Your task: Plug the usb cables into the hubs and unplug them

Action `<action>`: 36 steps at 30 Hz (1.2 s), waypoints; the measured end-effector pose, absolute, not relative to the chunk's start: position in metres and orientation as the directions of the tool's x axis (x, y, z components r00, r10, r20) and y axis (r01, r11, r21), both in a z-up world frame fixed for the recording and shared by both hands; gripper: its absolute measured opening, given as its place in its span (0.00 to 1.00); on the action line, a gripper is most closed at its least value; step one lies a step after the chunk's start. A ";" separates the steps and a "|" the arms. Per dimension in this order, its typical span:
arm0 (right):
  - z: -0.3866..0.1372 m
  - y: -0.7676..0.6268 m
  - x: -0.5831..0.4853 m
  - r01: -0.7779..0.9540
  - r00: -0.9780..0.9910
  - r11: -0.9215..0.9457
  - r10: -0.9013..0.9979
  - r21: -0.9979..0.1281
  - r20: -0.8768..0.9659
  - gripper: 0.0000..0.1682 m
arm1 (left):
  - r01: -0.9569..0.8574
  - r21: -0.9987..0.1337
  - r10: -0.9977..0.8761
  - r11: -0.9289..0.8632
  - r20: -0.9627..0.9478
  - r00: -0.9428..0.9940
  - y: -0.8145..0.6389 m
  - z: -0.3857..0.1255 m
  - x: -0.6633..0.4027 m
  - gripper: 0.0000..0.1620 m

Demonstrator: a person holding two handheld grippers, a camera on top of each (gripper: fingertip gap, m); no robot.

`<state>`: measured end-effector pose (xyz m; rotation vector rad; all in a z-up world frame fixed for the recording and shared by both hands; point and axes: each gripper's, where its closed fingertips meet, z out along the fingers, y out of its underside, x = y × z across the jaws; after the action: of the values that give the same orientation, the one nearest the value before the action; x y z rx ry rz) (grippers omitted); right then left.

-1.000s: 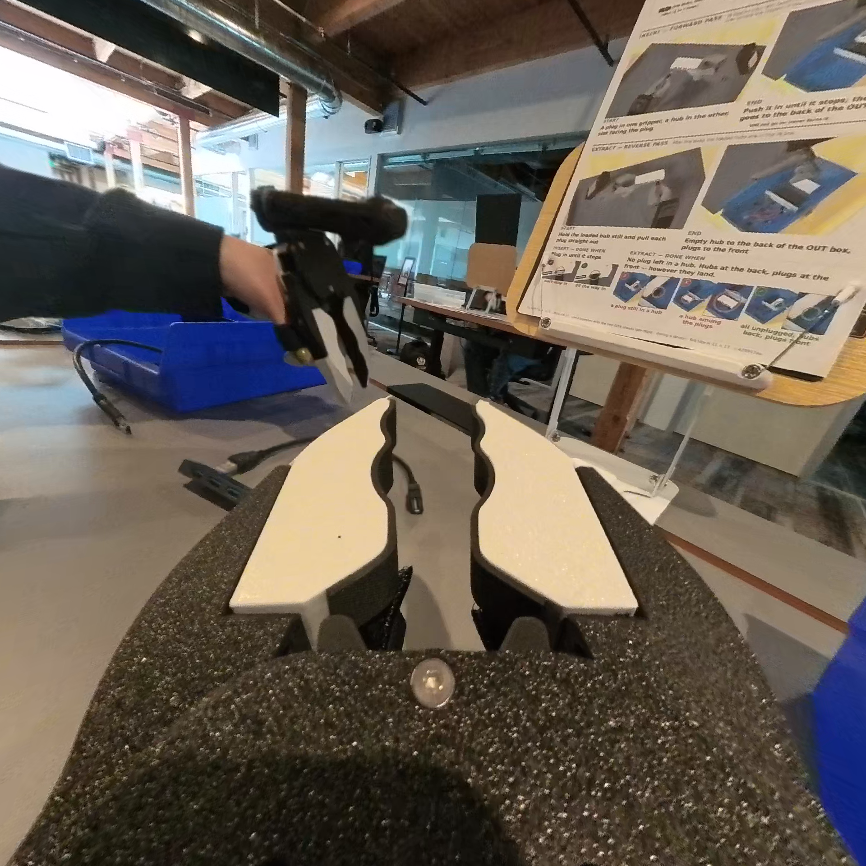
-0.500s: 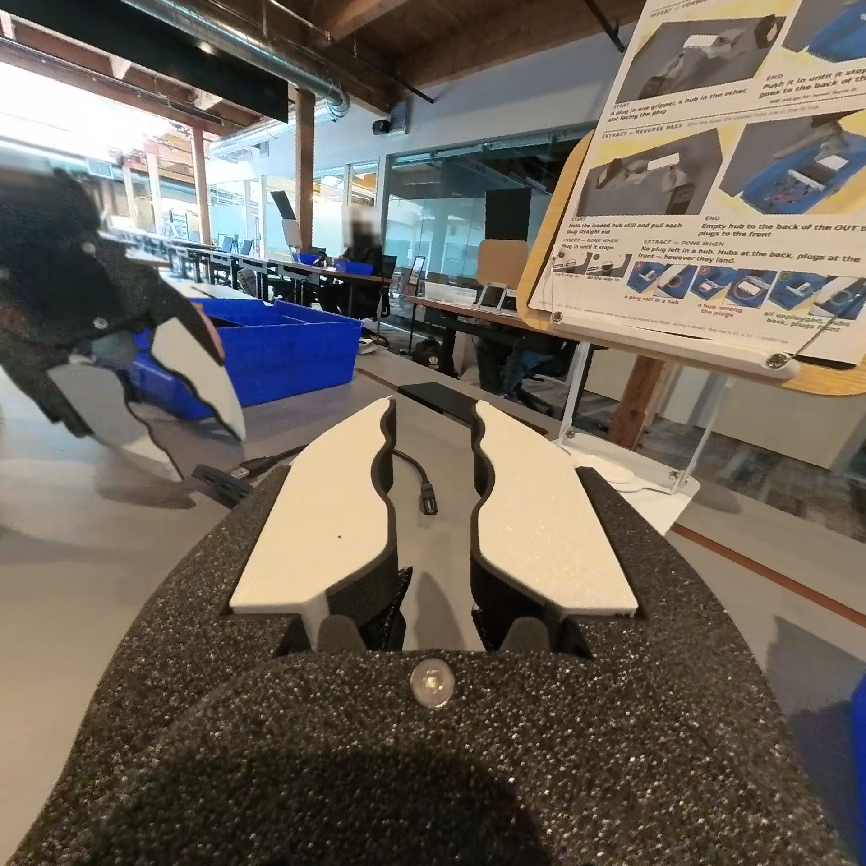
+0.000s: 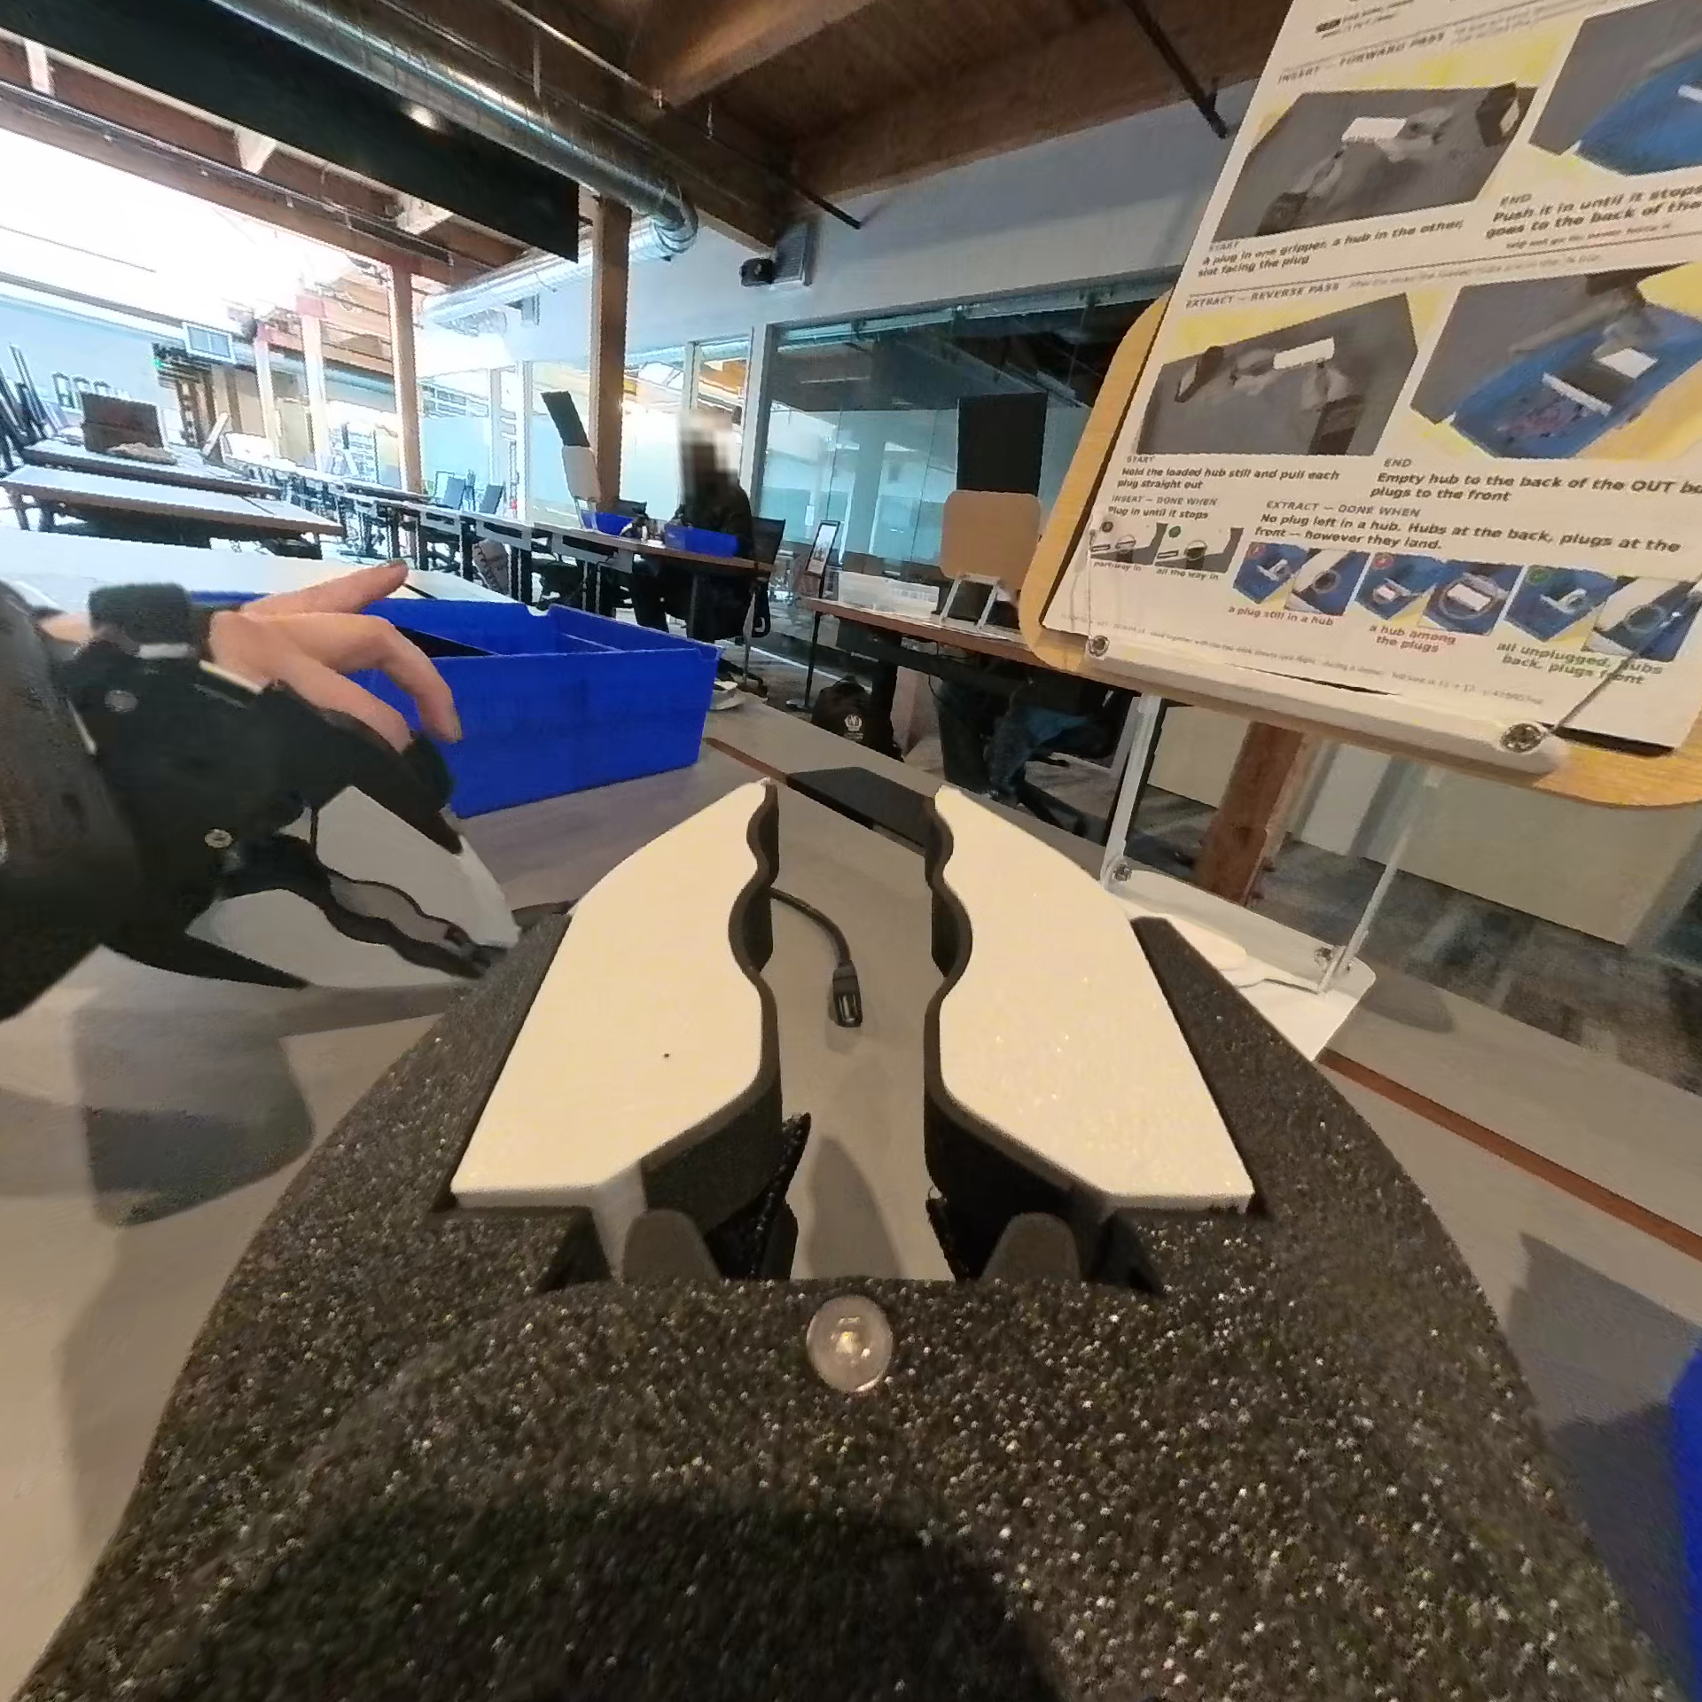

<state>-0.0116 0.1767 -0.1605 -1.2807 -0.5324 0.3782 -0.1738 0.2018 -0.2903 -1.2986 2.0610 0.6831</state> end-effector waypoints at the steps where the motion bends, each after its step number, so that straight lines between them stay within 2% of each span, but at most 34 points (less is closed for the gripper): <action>1: -0.160 0.176 -0.012 0.026 0.821 0.254 0.547 -0.967 0.165 0.18 | -0.915 0.119 -0.587 0.384 -0.734 -0.342 0.204 -0.290 -0.174 0.08; 4: -0.159 0.175 -0.013 0.025 0.817 0.254 0.552 -0.967 0.166 0.18 | -0.916 0.120 -0.545 0.384 -0.771 -0.329 0.210 -0.288 -0.172 0.07; 6: -0.160 0.174 -0.015 0.018 0.810 0.246 0.565 -0.969 0.158 0.18 | -0.928 0.040 -0.568 0.371 -0.780 -0.261 0.209 -0.284 -0.170 0.07; 10: -0.161 0.176 -0.015 0.002 0.804 0.228 0.579 -0.974 0.137 0.18 | -0.912 -0.245 -0.679 0.330 -0.733 -0.048 0.201 -0.268 -0.160 0.06; 13: -0.160 0.177 -0.011 -0.024 0.803 0.213 0.586 -0.977 0.108 0.18 | -0.840 -0.474 -0.776 0.264 -0.621 0.107 0.193 -0.252 -0.153 0.06; 16: -0.157 0.179 -0.007 -0.070 0.801 0.194 0.596 -0.978 0.061 0.18 | -0.669 -0.720 -0.881 0.185 -0.423 0.211 0.177 -0.228 -0.138 0.06; 19: -0.158 0.169 -0.010 -0.124 0.746 0.157 0.666 -0.980 0.012 0.19 | -0.478 -0.870 -0.945 0.121 -0.249 0.213 0.159 -0.200 -0.126 0.06; 23: -0.156 0.138 -0.045 -0.218 0.462 0.066 0.886 -0.974 -0.043 0.24 | -0.306 -0.950 -0.986 0.065 -0.108 0.126 0.135 -0.171 -0.110 0.06; 26: -0.149 0.120 -0.059 -0.298 0.311 0.006 0.946 -0.955 -0.092 0.25 | -0.234 -0.971 -0.997 0.042 -0.057 0.057 0.120 -0.161 -0.098 0.06; 31: -0.145 0.108 -0.069 -0.324 0.222 -0.023 0.970 -0.946 -0.100 0.25 | -0.159 -0.987 -1.000 -0.001 0.004 -0.016 0.104 -0.156 -0.082 0.06; 36: -0.140 0.105 -0.065 -0.389 0.151 -0.089 0.976 -0.917 -0.158 0.18 | -0.142 -0.990 -0.999 -0.002 0.008 -0.045 0.097 -0.161 -0.070 0.06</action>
<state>-0.0654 0.1048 -0.1397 -1.0841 -0.7282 1.3251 -0.0698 0.0974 -0.1608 -1.2957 1.3455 -1.1752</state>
